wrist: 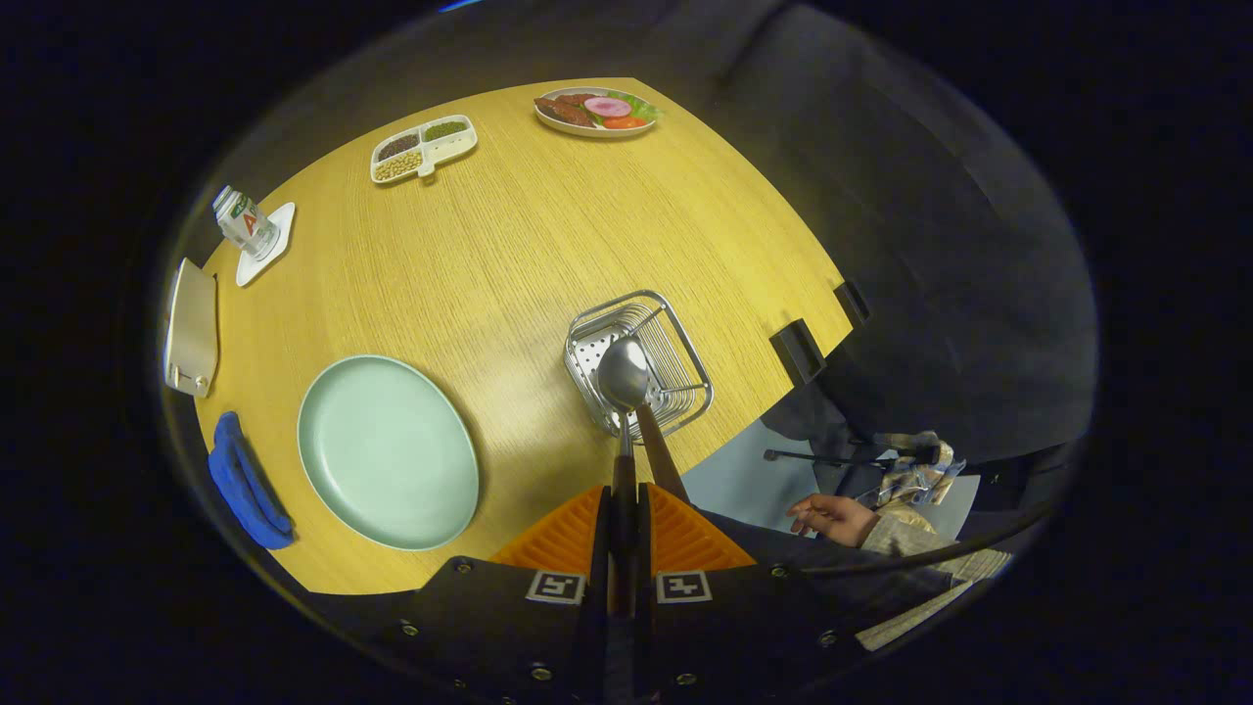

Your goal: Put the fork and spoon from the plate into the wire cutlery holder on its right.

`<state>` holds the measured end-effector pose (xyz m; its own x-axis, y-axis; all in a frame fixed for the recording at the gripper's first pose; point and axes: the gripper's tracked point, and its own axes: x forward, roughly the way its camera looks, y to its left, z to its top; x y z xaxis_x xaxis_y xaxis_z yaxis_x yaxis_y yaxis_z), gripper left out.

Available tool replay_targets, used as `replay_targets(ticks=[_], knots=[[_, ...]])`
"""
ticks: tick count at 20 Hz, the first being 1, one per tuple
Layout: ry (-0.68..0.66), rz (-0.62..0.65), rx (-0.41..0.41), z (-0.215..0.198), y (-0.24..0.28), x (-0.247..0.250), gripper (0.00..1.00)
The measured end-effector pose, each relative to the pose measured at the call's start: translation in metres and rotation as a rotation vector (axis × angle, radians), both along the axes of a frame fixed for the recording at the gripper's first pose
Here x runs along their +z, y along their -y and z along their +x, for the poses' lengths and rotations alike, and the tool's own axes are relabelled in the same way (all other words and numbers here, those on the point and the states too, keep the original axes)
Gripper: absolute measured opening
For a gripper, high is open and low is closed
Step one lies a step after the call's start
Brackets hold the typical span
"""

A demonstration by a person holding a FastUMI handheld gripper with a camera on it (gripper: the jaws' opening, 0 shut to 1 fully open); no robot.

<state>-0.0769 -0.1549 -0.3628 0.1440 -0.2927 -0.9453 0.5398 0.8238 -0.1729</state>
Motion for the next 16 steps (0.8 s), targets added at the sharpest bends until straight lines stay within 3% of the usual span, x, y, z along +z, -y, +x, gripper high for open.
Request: replay_targets(ticks=[1, 2, 16], knots=[[-0.012, -0.021, 0.009, -0.002, 0.003, 0.002, 0.13], [-0.018, -0.035, 0.018, -0.001, 0.005, 0.003, 0.23], [0.055, -0.077, 0.071, 0.012, 0.001, 0.034, 0.21]])
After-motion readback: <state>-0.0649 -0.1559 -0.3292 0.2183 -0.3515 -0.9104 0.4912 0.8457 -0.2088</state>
